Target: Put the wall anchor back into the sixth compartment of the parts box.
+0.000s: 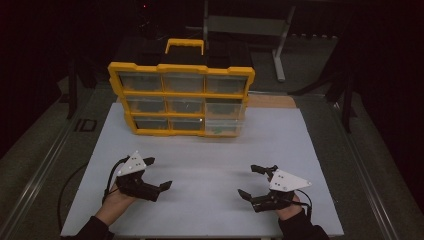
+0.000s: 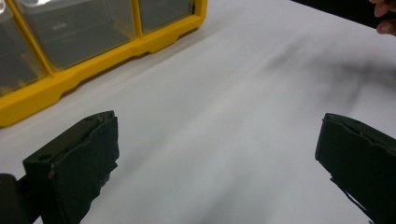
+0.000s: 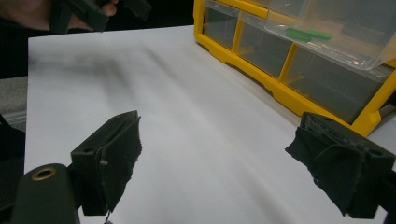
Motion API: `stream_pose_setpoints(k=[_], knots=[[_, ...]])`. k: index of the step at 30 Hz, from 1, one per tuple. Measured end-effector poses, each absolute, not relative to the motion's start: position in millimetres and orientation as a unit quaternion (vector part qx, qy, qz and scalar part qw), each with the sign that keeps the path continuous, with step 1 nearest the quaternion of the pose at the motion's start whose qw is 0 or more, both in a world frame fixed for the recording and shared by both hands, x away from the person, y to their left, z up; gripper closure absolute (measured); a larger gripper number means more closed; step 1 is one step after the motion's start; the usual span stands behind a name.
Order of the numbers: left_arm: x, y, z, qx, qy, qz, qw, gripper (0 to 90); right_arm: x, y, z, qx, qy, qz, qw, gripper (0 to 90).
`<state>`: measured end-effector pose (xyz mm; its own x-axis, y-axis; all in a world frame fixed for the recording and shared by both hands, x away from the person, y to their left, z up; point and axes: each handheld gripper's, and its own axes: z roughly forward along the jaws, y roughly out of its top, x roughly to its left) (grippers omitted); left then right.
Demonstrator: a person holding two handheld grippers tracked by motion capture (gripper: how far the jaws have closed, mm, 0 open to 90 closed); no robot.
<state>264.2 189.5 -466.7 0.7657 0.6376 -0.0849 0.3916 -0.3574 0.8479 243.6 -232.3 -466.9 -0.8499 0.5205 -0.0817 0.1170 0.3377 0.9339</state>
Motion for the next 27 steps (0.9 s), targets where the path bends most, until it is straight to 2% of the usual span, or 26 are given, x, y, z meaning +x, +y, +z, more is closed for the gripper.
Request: stream_pose_setpoints(k=[6,19,27], knots=[[254.4,201.5,-477.1,0.799,0.328,0.140,0.484,0.0,243.3,-232.2,-467.9,0.202,0.798,0.536,0.187,13.8],[239.2,228.0,-494.3,0.764,0.373,0.202,0.486,0.0,244.7,-232.2,-472.1,0.203,0.803,0.529,0.186,13.8],[241.4,229.7,-502.2,0.759,0.385,0.202,0.485,0.0,245.5,-232.2,-473.9,0.203,0.804,0.526,0.187,13.8]])
